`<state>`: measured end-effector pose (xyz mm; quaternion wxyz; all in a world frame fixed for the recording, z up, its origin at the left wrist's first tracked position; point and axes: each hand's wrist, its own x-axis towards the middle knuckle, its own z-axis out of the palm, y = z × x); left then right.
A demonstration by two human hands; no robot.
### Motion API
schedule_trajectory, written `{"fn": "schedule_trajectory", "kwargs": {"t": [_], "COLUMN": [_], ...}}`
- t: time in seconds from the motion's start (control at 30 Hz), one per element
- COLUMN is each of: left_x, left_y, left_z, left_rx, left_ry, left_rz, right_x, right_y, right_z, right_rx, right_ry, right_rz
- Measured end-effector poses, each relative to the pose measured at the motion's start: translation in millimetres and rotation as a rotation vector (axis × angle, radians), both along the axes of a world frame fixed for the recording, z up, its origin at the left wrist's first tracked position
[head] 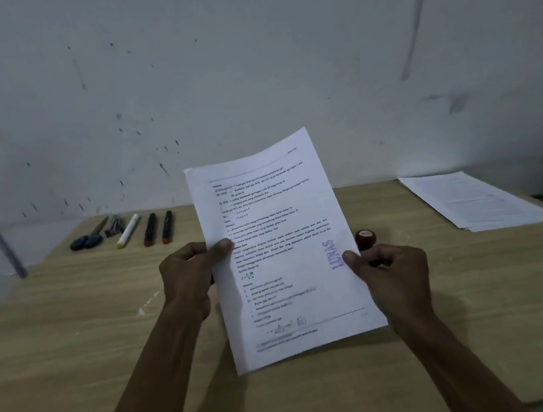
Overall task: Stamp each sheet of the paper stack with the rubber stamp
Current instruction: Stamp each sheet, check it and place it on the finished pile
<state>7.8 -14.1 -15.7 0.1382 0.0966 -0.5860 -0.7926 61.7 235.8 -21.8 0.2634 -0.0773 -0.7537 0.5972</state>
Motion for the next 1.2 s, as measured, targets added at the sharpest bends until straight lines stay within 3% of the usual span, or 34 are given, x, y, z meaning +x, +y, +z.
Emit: {"fn": "schedule_trajectory", "kwargs": {"t": [0.4, 0.73, 0.97, 1.2], "left_x": [-26, -87, -127, -170], "left_y": [92, 219, 310, 381], "left_z": [70, 96, 87, 50], "left_rx": [-0.357, -0.549, -0.686, -0.875], "left_ry": [0.176, 0.121, 0.027, -0.070], "left_rz": [-0.057, -0.215, -0.306, -0.397], "right_x": [-29, -58, -84, -114], "right_y": [84, 199, 272, 332], "right_z": [39, 60, 40, 15], "right_rx": [0.374, 0.414, 0.527, 0.607], "right_ry": [-0.018, -0.228, -0.388, -0.578], "right_rz": [-0.358, -0.556, -0.691, -0.606]}}
